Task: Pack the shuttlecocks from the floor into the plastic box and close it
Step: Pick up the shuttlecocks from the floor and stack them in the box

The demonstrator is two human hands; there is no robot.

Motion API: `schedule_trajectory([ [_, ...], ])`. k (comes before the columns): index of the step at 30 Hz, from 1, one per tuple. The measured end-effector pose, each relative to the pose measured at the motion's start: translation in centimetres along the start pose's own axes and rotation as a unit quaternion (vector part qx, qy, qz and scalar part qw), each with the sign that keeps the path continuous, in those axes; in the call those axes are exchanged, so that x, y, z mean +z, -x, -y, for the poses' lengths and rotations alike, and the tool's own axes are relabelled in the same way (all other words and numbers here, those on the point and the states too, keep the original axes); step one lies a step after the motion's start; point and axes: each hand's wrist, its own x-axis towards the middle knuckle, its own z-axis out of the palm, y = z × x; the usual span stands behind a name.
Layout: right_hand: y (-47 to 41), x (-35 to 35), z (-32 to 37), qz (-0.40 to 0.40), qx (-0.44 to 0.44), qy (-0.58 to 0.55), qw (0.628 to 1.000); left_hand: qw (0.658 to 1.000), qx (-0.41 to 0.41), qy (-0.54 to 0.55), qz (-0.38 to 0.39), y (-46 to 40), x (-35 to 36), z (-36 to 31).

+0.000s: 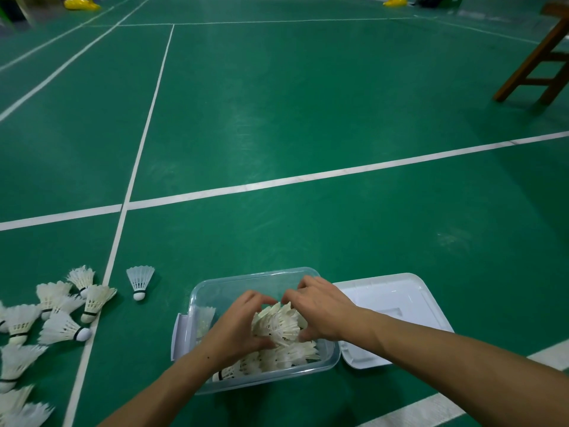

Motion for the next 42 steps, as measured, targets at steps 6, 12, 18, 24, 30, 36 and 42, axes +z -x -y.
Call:
schedule_trajectory([
  [6,-0.1,0.4,-0.3,0.009,0.014,-0.026,1.0,1.0,-0.001,-0.009,-0.005,-0.1,0.2,0.7],
  [12,0.2,-0.2,-0.5,0.02,0.02,-0.061,0.998,0.998,0.02,-0.063,-0.018,0.1,0.1,0.4],
  [18,0.2,-1.1,-0.2,0.02,0.021,-0.091,0.995,0.998,0.021,-0.064,-0.013,0.5,-0.6,0.3],
  [24,0.4,-1.9,-0.1,0.009,0.008,-0.128,0.992,0.998,0.015,-0.049,-0.033,0.8,-1.8,-0.4],
  [30,0.8,-2.3,-0.7,-0.005,-0.012,-0.181,0.983,0.998,0.015,-0.025,-0.055,2.4,-3.7,-0.1],
  [36,1.1,-3.8,-1.6,-0.049,-0.021,-0.224,0.973,0.994,0.026,-0.004,-0.103,5.4,-7.3,0.0],
  [42,-0.8,-6.1,0.6,-0.106,-0.029,-0.288,0.951,0.974,-0.014,0.054,-0.218,11.1,-11.6,0.6],
])
